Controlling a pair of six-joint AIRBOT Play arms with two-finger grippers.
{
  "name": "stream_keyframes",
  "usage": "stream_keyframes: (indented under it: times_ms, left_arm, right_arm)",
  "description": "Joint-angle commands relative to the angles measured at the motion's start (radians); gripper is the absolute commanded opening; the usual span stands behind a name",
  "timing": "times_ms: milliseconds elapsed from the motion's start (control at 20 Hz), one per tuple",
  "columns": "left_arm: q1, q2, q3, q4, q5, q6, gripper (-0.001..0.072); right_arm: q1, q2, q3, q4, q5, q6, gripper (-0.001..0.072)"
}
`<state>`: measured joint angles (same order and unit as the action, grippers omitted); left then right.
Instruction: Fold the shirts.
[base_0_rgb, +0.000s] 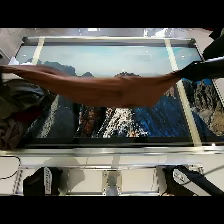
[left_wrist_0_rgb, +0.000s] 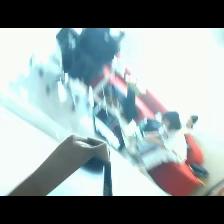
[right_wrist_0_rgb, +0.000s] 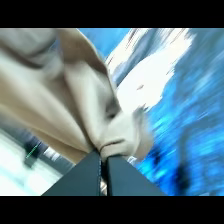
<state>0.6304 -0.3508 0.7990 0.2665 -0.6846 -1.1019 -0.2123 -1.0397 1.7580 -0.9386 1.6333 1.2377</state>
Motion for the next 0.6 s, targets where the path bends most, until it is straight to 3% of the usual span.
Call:
stream_keyframes:
  times_ms: [0, 200, 400, 550]
  left_arm:
    - [0.206, 0.098, 0.211, 0.112, -0.222, -0.064, 0.0007]
    - [0.264, -0.013, 0.495, 0.164, -0.336, -0.059, 0.0007]
    - [0.262, -0.146, 0.533, 0.182, -0.445, -0.062, 0.0007]
    - [0.187, -0.259, 0.495, 0.264, -0.481, -0.062, 0.0007]
  right_arm:
    - [0.000, 0.207, 0.175, -0.108, -0.069, 0.055, 0.0008]
    - [0.000, 0.238, 0.336, -0.144, -0.134, 0.056, 0.0008]
    - [0.000, 0.177, 0.202, -0.183, -0.132, 0.082, 0.0008]
    - [0.000, 0.045, 0.049, -0.132, -0.136, 0.090, 0.0008]
